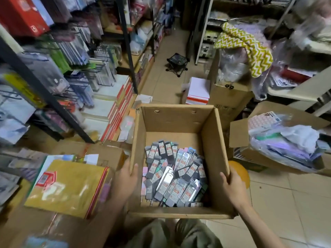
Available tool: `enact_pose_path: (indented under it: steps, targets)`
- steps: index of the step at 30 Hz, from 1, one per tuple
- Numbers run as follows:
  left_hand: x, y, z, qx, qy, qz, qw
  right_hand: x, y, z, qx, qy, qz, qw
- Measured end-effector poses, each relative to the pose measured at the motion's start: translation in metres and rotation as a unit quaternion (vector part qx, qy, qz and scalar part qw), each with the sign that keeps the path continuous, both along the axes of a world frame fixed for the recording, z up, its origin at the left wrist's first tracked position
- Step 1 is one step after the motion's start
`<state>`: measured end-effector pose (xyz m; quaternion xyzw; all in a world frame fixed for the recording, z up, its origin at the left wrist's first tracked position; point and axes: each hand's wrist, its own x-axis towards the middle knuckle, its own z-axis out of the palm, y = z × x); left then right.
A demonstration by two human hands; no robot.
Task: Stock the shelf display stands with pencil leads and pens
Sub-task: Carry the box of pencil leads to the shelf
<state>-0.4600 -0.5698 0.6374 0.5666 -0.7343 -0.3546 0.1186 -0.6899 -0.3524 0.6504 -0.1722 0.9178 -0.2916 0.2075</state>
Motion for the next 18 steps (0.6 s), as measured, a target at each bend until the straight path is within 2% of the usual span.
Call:
enact_pose_path:
  steps: [9, 12, 18]
  targets:
    - [-0.146, -0.150, 0.009, -0.045, 0.015, 0.049, 0.998, -0.152, -0.167, -0.005, -0.001, -0.018, 0.036, 0.999]
    - [-0.191, -0.209, 0.009, -0.019, 0.003, 0.033, 0.999, -0.209, -0.230, -0.004, 0.017, -0.026, 0.052, 0.998]
    - [-0.273, -0.325, 0.014, 0.013, 0.001, 0.053, 0.999, -0.307, -0.356, 0.006, -0.014, -0.012, 0.084, 0.996]
